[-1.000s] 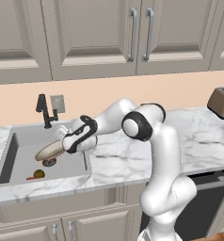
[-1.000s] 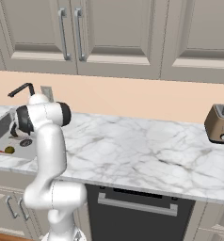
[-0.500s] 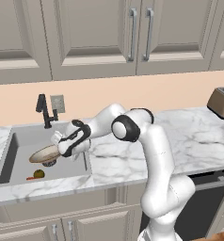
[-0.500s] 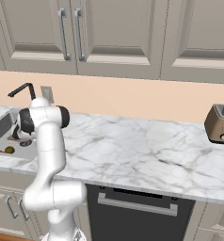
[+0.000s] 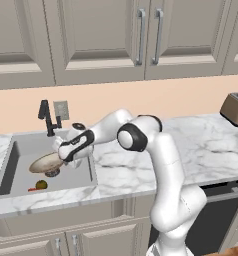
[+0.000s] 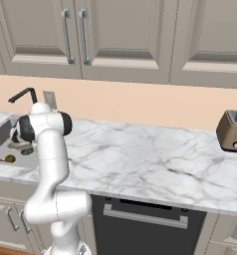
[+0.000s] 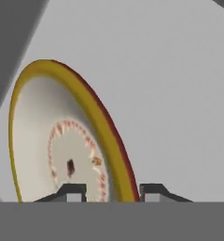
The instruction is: Dump the kiwi and carrot from the bowl so the bowl can be washed. Place the bowl in the sink after clearing the leftovers.
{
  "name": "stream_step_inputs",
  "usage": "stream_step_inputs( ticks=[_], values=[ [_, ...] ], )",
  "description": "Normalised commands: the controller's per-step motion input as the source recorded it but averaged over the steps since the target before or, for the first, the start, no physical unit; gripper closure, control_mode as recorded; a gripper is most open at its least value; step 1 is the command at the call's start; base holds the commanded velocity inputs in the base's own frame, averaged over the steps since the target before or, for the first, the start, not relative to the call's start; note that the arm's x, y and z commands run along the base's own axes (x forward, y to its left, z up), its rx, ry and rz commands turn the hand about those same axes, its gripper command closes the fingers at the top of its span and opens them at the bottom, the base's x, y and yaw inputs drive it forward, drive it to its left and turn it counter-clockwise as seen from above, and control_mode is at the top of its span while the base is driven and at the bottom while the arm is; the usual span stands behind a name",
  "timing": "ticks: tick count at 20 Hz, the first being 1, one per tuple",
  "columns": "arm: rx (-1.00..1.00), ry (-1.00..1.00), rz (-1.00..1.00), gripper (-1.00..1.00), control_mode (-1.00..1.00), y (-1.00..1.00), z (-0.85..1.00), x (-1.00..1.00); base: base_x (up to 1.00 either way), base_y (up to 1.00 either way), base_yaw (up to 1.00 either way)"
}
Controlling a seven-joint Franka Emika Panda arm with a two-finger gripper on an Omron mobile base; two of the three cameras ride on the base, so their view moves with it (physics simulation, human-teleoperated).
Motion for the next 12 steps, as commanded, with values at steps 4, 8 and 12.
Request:
stream_step_inputs(
  ticks=[4,8,12],
  values=[
    [0.00,0.00,-0.17,-1.00,-1.00,-0.26,0.84,-0.41,0.00,0.00,0.00],
    [0.00,-0.03,-0.14,-1.00,-1.00,-0.62,0.83,-0.76,0.00,0.00,0.00],
    [0.01,-0.09,-0.13,-1.00,-1.00,-0.72,0.96,-0.98,0.00,0.00,0.00]
  ],
)
